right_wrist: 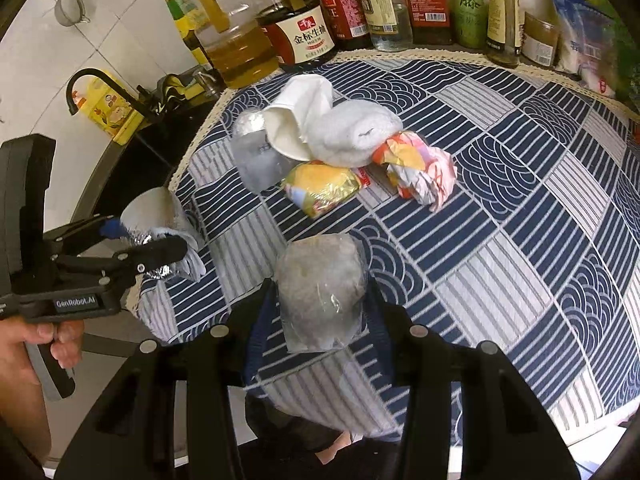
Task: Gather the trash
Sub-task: 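Carry the foil cup and plastic bag down over the black bin with both tools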
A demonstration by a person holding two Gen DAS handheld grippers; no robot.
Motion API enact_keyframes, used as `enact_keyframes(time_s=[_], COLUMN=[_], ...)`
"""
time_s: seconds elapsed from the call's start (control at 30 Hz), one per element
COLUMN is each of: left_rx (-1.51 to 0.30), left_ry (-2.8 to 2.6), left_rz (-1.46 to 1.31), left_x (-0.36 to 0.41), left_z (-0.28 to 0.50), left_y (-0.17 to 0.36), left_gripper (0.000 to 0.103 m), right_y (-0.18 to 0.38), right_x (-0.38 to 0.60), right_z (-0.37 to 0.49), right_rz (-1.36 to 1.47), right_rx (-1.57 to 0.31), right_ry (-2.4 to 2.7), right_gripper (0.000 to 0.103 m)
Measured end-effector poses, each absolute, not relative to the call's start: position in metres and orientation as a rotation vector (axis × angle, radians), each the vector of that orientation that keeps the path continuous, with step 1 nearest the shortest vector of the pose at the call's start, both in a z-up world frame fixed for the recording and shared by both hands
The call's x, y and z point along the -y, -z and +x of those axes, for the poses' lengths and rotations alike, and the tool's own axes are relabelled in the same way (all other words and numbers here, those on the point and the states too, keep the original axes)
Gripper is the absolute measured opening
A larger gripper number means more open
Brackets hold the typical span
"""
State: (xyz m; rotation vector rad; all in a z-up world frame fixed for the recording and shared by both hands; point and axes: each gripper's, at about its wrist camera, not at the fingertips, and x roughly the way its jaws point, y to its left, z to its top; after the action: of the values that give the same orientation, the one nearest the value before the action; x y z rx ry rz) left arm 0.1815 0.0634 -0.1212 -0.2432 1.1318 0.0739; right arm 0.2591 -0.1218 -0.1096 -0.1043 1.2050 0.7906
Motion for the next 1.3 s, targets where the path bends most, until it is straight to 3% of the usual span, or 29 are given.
enact_keyframes(time_s=[0.67,1.3], left_rx=[-1.112,-1.206], left_ry=[-0.039,-0.036], left_rz=[-0.270,-0.398], left_x=[-0.038,-0.024], left_z=[0.073,0.007], left_y=[0.120,0.182], left_gripper=[0.075,0.075], right_y=[0.097,0.156], right_x=[0.119,0.125], right_z=[0.164,0.099], right_rz=[-0.140,-0.139], right_rx=[-1.183,-1.338], right_ry=[-0.832,-0.867], right_gripper=[0.046,0.046])
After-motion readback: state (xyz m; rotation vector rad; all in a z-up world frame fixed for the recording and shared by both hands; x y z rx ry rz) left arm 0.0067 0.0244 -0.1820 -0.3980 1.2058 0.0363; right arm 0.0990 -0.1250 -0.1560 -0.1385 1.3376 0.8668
